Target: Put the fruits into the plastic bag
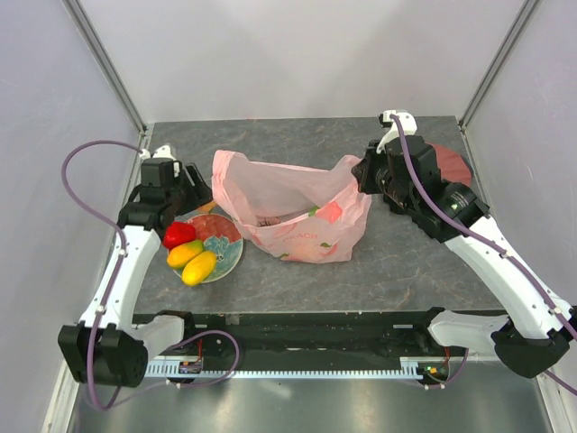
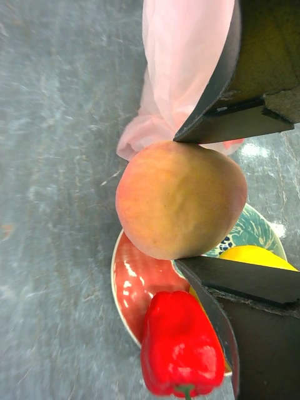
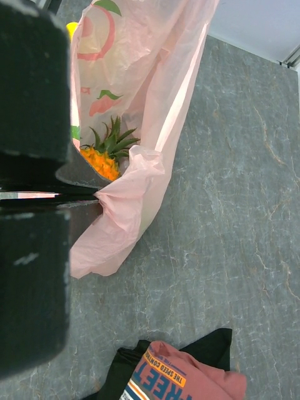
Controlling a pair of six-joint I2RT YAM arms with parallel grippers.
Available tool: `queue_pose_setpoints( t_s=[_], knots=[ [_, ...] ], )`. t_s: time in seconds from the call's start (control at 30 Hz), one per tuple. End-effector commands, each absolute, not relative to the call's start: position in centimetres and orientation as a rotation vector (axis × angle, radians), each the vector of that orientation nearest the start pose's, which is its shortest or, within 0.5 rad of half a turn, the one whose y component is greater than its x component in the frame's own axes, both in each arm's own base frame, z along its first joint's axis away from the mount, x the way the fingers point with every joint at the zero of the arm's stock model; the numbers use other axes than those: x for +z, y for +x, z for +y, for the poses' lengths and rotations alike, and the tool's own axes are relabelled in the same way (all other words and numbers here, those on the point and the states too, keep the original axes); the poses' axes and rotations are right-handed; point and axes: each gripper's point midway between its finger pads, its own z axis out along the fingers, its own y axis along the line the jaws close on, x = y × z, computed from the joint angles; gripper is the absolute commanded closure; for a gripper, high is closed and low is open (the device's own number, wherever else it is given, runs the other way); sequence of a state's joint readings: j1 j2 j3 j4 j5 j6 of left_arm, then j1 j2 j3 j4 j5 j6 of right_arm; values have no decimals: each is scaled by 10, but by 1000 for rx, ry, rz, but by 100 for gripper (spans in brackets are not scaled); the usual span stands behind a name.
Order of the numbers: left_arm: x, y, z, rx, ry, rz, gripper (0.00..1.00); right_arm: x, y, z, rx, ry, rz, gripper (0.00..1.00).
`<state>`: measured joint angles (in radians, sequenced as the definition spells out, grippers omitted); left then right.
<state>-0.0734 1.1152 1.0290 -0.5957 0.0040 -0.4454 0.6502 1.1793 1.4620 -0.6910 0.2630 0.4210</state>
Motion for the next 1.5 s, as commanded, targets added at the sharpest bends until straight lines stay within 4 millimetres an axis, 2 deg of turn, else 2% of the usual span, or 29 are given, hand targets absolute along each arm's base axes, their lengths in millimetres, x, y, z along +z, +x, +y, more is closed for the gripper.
queue_pose_setpoints(
  t_s=[0.0, 0.2, 0.3, 0.37, 0.4, 0.67, 0.9, 0.97, 1.17, 1.23, 1.27, 1.3, 1.37, 1.4, 1.47],
  knots=[
    [242, 321, -27, -248, -504, 2076, 76, 365, 301, 187, 435, -50, 1939, 100],
    [291, 321, -17, -229, -511, 1967, 76, 363, 302, 185, 422, -52, 1940, 100],
    [327, 322, -17, -246, -478, 1892, 76, 362, 302, 186, 424, -52, 1940, 100],
    [339, 322, -17, -248, -466, 1866, 76, 362, 302, 185, 422, -54, 1941, 100],
    [353, 322, -17, -252, -457, 1837, 77, 361, 302, 186, 421, -58, 1943, 100],
    [411, 316, -28, -323, -379, 1723, 78, 360, 299, 184, 408, -87, 1945, 100],
    [472, 304, -30, -348, -315, 1596, 78, 358, 301, 186, 409, -97, 1949, 100],
    [482, 303, -35, -366, -288, 1578, 78, 360, 301, 186, 410, -96, 1943, 100],
    [498, 309, -70, -509, -176, 1584, 78, 359, 301, 185, 399, -112, 1939, 100],
    [498, 313, -88, -541, -132, 1597, 78, 360, 301, 184, 393, -115, 1936, 100],
    [504, 311, -96, -557, -111, 1587, 78, 360, 301, 184, 393, -119, 1935, 100],
    [505, 310, -111, -586, -78, 1591, 78, 360, 301, 183, 388, -116, 1936, 100],
    [506, 313, -128, -622, -44, 1598, 78, 359, 301, 183, 385, -116, 1938, 100],
    [507, 309, -145, -657, -11, 1601, 78, 358, 302, 183, 383, -115, 1940, 100],
    [499, 313, -167, -685, 29, 1632, 78, 356, 302, 184, 382, -118, 1945, 100]
  ],
)
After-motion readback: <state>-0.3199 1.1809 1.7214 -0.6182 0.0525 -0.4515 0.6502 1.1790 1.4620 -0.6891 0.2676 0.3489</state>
